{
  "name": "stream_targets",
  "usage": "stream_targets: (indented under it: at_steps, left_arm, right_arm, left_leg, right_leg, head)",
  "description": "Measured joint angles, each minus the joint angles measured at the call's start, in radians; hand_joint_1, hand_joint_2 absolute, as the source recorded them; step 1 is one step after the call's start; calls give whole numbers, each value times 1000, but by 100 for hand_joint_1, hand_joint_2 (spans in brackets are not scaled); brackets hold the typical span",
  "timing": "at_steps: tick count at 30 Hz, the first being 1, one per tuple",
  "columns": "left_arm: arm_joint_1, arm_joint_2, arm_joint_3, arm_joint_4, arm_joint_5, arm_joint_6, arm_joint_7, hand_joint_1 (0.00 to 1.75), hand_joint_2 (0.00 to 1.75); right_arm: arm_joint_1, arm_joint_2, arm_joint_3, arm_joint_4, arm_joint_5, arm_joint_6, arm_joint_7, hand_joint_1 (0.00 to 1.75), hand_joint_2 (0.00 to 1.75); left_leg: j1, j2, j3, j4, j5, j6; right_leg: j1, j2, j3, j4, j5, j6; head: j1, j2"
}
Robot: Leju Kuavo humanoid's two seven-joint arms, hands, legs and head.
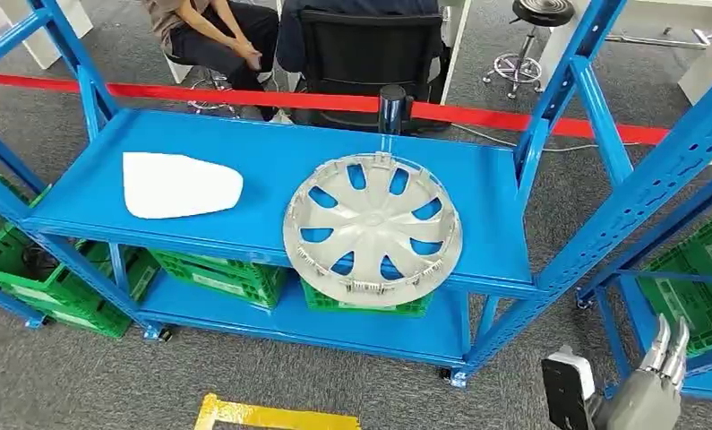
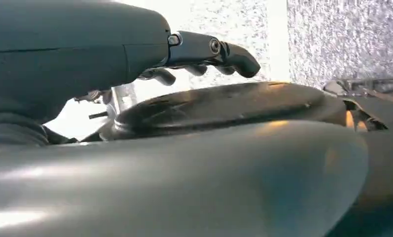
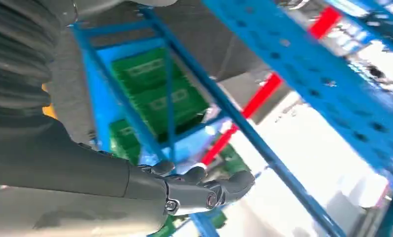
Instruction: Take the parts from the cabinet and place them on the table.
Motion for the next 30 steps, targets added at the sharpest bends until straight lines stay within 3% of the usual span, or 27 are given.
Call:
stream_targets:
  at_steps: [4, 6, 9, 13, 15, 21, 27, 30]
  left_arm:
    - [0, 0, 0, 0, -4, -1, 5, 0, 0]
    - [0, 2, 0, 0, -10, -8, 9, 0, 0]
    - [-2, 6, -2, 0, -14, -19, 5, 0, 0]
    - [-2, 12, -3, 1, -19, -33, -4, 0, 0]
    - [-2, 16, -3, 1, -21, -42, -8, 0, 0]
    - [-3, 34, -10, 3, -29, -82, -35, 0, 0]
    - [-2, 42, -22, 5, -34, -96, -61, 0, 0]
    - [-2, 43, -25, 5, -37, -98, -66, 0, 0]
  right_arm:
    - [3, -16, 42, -49, 48, 0, 29, 0, 175]
    - [-7, -46, 81, -70, 135, 0, 126, 0, 175]
    - [-58, -114, 180, -87, 132, 2, 308, 0, 175]
    - [-119, -199, 304, -93, 54, 36, 391, 0, 175]
    - [-148, -237, 361, -104, -38, 93, 415, 0, 175]
    - [-231, -356, 479, -167, -478, 360, 489, 0, 175]
    - [-328, -503, 527, -270, -560, 600, 694, 0, 175]
    - [-377, -560, 534, -314, -609, 639, 715, 0, 175]
  left_leg:
    - [0, 0, -1, 0, 0, 0]
    - [0, 0, -3, 0, 0, 0]
    - [0, 0, -2, 0, 0, 0]
    - [0, 0, -2, 0, 0, 0]
    - [0, 0, -1, 0, 0, 0]
    - [0, 0, -1, 0, 0, 0]
    - [-1, 0, -2, 0, 0, 0]
    - [-1, 0, -2, 0, 0, 0]
  right_leg:
    - [0, 0, 0, 0, 0, 0]
    - [0, 0, 0, 0, 0, 0]
    - [0, 1, 0, -1, 0, 0]
    - [0, 0, 0, -1, 1, 1]
    - [0, 0, 0, 0, 1, 1]
    - [0, 0, -1, 0, 1, 1]
    - [-1, 0, -1, -1, 1, 1]
    - [-1, 0, -1, -1, 1, 1]
  head:
    - [0, 0]
    - [-1, 0]
    - [-2, 0]
    - [-1, 0]
    - [-2, 0]
    - [-2, 0]
    - [-1, 0]
    - [-1, 0]
